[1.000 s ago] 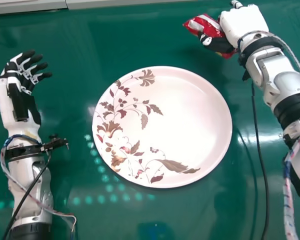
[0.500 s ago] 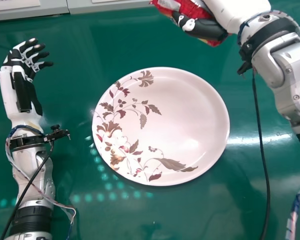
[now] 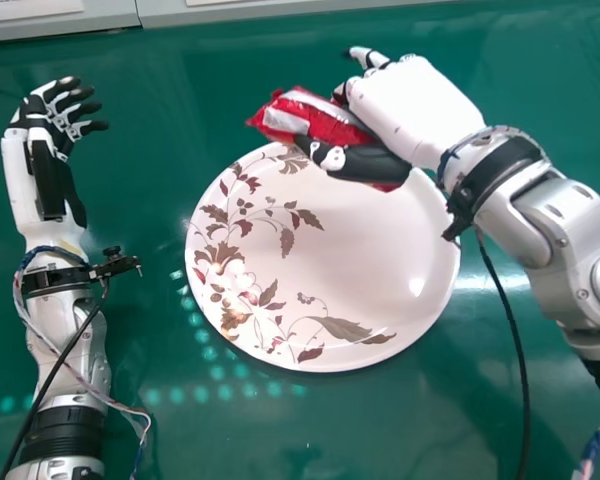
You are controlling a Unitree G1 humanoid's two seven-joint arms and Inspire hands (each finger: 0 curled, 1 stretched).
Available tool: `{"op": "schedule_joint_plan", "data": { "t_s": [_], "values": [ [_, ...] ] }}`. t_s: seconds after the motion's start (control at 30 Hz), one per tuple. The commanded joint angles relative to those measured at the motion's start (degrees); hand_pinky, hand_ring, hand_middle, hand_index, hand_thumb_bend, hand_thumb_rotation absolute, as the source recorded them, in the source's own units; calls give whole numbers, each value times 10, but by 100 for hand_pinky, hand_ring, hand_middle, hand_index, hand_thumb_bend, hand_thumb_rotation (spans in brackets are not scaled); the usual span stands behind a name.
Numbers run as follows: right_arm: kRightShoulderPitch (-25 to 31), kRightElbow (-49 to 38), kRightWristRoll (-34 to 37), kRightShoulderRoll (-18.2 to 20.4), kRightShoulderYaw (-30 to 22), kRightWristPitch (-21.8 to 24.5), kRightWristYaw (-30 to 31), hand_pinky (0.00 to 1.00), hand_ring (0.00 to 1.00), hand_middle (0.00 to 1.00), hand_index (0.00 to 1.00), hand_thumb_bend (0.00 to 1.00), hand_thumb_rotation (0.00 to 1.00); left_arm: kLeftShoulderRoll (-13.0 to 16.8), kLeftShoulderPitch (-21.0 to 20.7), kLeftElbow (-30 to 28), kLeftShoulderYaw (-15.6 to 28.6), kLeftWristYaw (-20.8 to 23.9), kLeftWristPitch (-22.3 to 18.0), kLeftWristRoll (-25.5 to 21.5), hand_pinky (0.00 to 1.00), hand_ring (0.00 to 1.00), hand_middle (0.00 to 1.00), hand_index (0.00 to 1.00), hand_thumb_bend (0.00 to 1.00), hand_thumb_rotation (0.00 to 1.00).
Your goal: Pick up biscuit and place it in the plate
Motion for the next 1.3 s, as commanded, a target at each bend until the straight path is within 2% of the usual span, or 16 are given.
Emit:
{"op": "schedule_joint_plan", "data": {
  "t_s": [0.0, 0.07, 0.23, 0.3, 0.47, 0.8, 0.83, 0.93, 0.97, 1.0, 1.03, 1.07, 1.1, 1.17, 1.27],
  "values": [
    [28, -23, 7, 14, 1, -2, 13, 7, 11, 39, 48, 51, 0, -15, 32, 41, -6, -4, -12, 2, 54, 65, 67, 68, 32, 11],
    [49, -33, 12, 17, 2, -2, 33, 7, 11, 45, 47, 52, 0, -13, 31, 44, -5, -6, -14, 2, 54, 65, 67, 68, 31, 10],
    [85, -32, -2, 19, 4, -20, 39, 9, 15, 47, 48, 52, 0, -13, 30, 43, -4, -9, -12, -2, 55, 65, 68, 68, 31, 8],
    [95, -18, 6, 18, 4, -34, 40, 9, 14, 47, 47, 52, 0, -13, 30, 41, -4, -8, -13, 0, 54, 65, 67, 68, 31, 9],
    [105, -1, 14, 23, 2, -47, 45, 6, 10, 47, 47, 52, 0, -14, 31, 40, -4, -13, -16, -6, 54, 65, 68, 68, 30, 7],
    [95, 15, 10, 32, 5, -35, 68, 7, 12, 47, 47, 52, 0, -13, 34, 40, -3, -16, -18, -8, 55, 66, 69, 69, 31, 8],
    [91, 14, 10, 33, 4, -30, 74, 9, 14, 42, 49, 51, 0, -14, 34, 39, -2, -16, -17, -9, 55, 66, 69, 69, 31, 7],
    [81, 3, 19, 30, 0, -17, 106, 25, 36, 45, 52, 52, 0, -14, 35, 37, -3, -15, -14, -9, 56, 66, 69, 69, 31, 7],
    [79, 0, 22, 28, -1, -14, 117, 34, 46, 56, 61, 69, 24, -14, 34, 38, -3, -16, -17, -9, 56, 66, 69, 69, 31, 6],
    [79, -2, 26, 26, -4, -16, 120, 41, 55, 66, 69, 79, 37, -13, 34, 39, -3, -16, -18, -8, 56, 66, 69, 69, 30, 5],
    [79, -2, 28, 25, -5, -19, 122, 52, 69, 80, 82, 90, 51, -13, 33, 40, -4, -16, -19, -8, 56, 66, 69, 69, 30, 5],
    [79, 2, 28, 20, -7, -31, 114, 56, 73, 85, 86, 94, 56, -13, 33, 41, -4, -15, -19, -7, 56, 66, 69, 69, 30, 5],
    [79, 5, 27, 17, -8, -42, 108, 65, 83, 92, 93, 97, 67, -13, 32, 42, -4, -14, -20, -6, 55, 66, 68, 69, 30, 5],
    [78, 11, 27, 14, -10, -52, 100, 81, 95, 98, 98, 99, 82, -13, 31, 43, -3, -14, -19, -7, 55, 66, 68, 68, 30, 5],
    [77, 9, 28, 17, -14, -48, 103, 94, 100, 100, 100, 100, 89, -12, 29, 46, -4, -15, -23, -7, 55, 66, 69, 69, 30, 6]
  ]
}}
